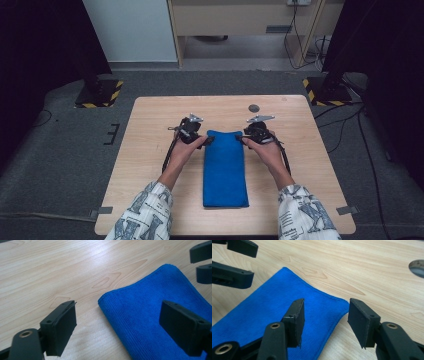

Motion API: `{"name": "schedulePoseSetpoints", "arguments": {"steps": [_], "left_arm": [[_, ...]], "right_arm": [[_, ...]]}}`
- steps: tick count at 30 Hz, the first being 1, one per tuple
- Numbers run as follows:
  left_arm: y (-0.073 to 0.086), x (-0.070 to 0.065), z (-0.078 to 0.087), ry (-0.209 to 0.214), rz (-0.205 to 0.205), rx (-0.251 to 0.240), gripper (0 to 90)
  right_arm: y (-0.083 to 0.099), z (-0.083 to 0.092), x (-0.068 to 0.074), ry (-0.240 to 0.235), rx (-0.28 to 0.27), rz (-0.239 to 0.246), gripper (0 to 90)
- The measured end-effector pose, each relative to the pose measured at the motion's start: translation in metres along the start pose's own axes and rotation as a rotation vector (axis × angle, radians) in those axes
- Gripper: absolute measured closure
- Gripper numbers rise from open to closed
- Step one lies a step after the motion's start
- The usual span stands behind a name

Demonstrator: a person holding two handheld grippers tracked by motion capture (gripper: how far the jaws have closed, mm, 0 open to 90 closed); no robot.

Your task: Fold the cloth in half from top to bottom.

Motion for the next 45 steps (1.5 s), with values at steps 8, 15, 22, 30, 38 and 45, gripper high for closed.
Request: {"name": "schedulePoseSetpoints", "arguments": {"steps": [8,15,22,30,38,45], "left_arm": [[0.002,0.003,-0.014,-0.023,0.004,0.019,24.5],[0.011,0.014,-0.024,-0.035,0.017,0.046,32.1],[0.018,0.022,-0.031,-0.045,0.031,0.059,40.8],[0.015,0.011,-0.035,-0.012,0.009,0.047,65.0],[0.008,0.004,-0.03,0.016,0.025,0.011,85.2],[-0.007,-0.002,-0.011,0.006,-0.004,-0.04,86.2]], "right_arm": [[0.0,-0.019,-0.013,0.039,0.007,-0.061,51.1],[0.0,-0.034,-0.014,0.027,0.034,-0.09,52.5],[0.005,-0.048,-0.012,0.028,0.078,-0.099,59.7],[0.007,-0.049,-0.011,-0.013,0.079,-0.104,83.4],[-0.003,-0.038,-0.001,-0.05,0.039,-0.104,86.7],[-0.018,-0.019,0.007,-0.049,-0.017,-0.084,86.7]]}}
Point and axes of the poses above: each handheld gripper's, and its own axes: z roughly backward along the jaws, y roughly out of its underside, x roughly to its left, the point moved 8 cm from there along -z, roughly forward along the jaws, and after that the axes turned 2 degrees about y, right-handed, at the moved point
